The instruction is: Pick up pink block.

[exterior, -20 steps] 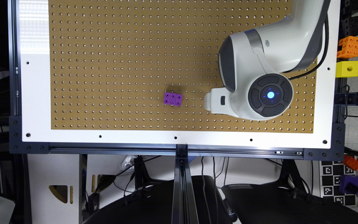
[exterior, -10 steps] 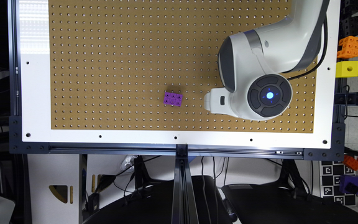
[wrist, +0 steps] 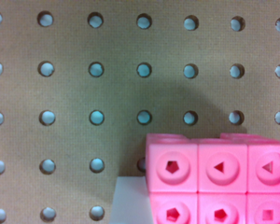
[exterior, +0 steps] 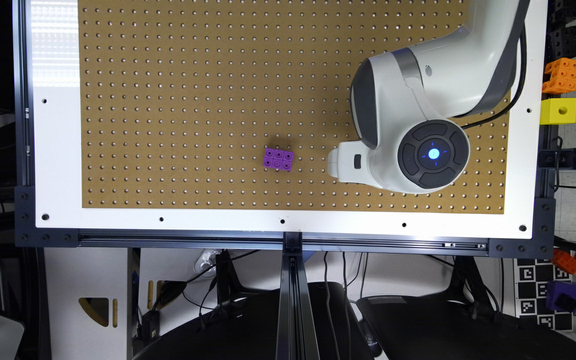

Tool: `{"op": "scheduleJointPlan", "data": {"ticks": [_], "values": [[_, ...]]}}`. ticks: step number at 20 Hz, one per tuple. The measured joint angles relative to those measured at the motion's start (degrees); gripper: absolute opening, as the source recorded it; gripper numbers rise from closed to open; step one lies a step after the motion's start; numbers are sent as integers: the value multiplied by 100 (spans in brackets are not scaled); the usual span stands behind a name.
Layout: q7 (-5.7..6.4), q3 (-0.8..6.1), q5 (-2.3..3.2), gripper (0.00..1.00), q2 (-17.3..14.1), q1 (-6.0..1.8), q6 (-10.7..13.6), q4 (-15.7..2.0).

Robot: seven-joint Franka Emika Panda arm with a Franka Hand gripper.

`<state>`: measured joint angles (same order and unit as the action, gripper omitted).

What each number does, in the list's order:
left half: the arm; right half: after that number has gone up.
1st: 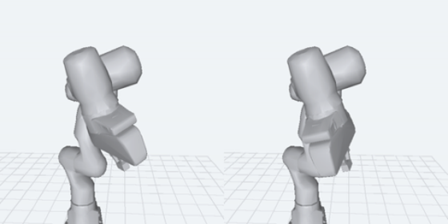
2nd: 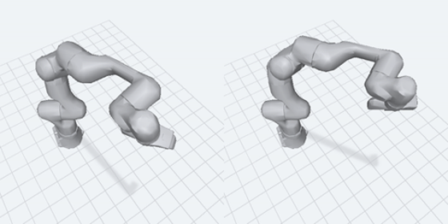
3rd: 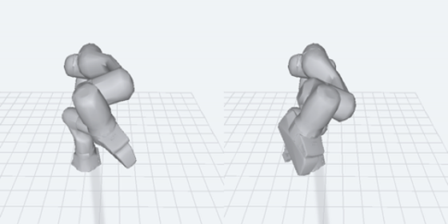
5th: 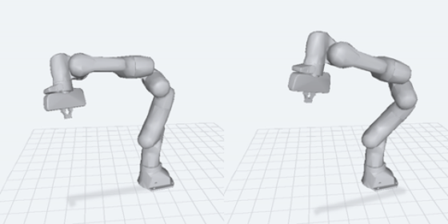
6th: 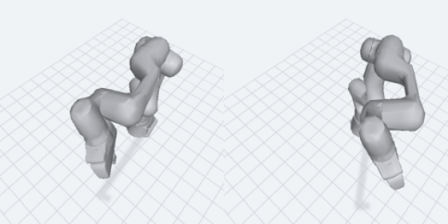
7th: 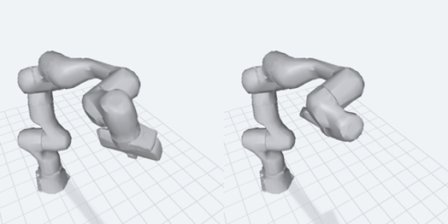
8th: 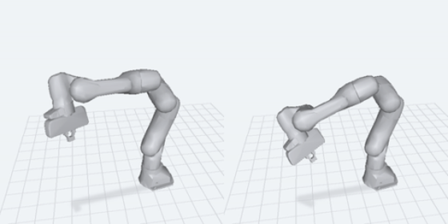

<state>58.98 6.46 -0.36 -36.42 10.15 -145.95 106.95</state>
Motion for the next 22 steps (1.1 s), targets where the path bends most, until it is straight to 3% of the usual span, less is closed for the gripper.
{"op": "scheduleJointPlan", "data": {"ticks": [3, 18, 22], "values": [[0, -8, 2, 0, 101, -2, 98, 1], [5, -9, 2, 0, 1309, -5, 1342, 3], [7, -9, 2, 0, 1416, -5, 1459, 4]]}}
